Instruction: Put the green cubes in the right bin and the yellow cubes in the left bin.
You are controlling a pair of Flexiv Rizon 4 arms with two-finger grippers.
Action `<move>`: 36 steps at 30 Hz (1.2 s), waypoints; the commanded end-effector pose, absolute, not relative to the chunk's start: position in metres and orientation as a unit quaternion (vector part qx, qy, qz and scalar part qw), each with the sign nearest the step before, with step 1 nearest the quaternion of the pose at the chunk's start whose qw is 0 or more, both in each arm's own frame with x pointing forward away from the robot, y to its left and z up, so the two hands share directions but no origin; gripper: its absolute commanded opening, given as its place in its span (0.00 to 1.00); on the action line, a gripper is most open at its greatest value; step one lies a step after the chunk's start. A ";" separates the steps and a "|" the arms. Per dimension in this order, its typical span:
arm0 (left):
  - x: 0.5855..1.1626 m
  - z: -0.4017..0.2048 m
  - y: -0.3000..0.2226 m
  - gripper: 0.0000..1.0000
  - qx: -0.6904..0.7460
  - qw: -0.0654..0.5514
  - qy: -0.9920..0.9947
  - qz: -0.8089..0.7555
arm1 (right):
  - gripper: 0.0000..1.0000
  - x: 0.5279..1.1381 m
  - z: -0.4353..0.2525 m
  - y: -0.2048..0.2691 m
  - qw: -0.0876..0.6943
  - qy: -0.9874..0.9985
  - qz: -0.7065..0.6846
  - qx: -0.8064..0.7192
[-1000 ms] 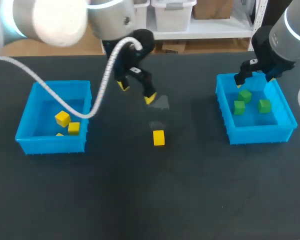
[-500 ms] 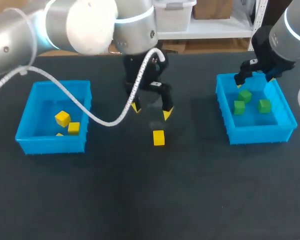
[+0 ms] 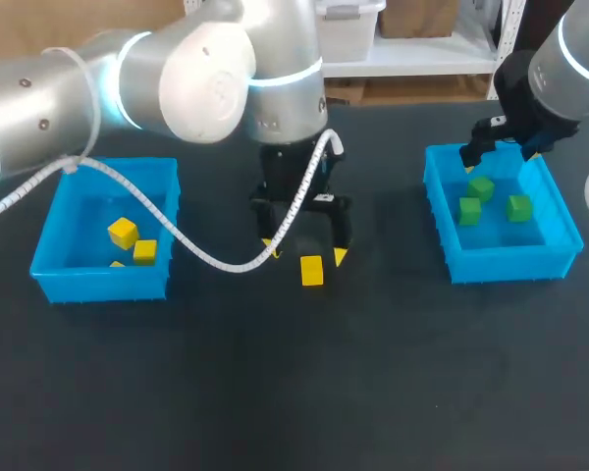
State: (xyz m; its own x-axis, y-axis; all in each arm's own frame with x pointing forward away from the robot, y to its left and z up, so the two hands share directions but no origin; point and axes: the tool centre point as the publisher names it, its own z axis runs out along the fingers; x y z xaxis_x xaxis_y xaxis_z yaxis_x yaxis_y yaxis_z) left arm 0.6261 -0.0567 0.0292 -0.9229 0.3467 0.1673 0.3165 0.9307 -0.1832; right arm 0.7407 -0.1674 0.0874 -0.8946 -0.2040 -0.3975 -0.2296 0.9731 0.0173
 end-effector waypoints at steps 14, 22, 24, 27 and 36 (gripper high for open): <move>0.639 0.008 -0.072 1.00 -0.134 0.111 -0.984 0.048 | 1.00 0.738 0.087 -0.168 0.204 0.972 0.031 -0.110; 0.633 0.009 -0.081 1.00 -0.135 0.121 -0.982 0.043 | 1.00 0.738 0.087 -0.168 0.204 0.972 0.031 -0.110; 0.631 0.009 -0.081 1.00 -0.135 0.123 -0.982 0.043 | 1.00 0.738 0.087 -0.168 0.204 0.972 0.031 -0.110; 0.628 0.008 -0.081 0.49 -0.138 0.126 -0.982 0.041 | 1.00 0.738 0.087 -0.168 0.204 0.972 0.031 -0.110; 0.622 0.007 -0.076 0.00 -0.147 0.130 -0.980 0.033 | 1.00 0.738 0.087 -0.168 0.204 0.972 0.031 -0.110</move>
State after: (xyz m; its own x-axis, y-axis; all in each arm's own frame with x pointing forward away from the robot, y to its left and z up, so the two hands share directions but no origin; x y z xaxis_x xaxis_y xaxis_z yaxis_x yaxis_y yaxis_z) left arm 0.6219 -0.0765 0.0064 -0.9238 0.2948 0.2444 0.2773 0.9551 -0.1042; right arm 0.7407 -0.1674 0.0874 -0.8946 -0.2040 -0.3975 -0.2296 0.9731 0.0173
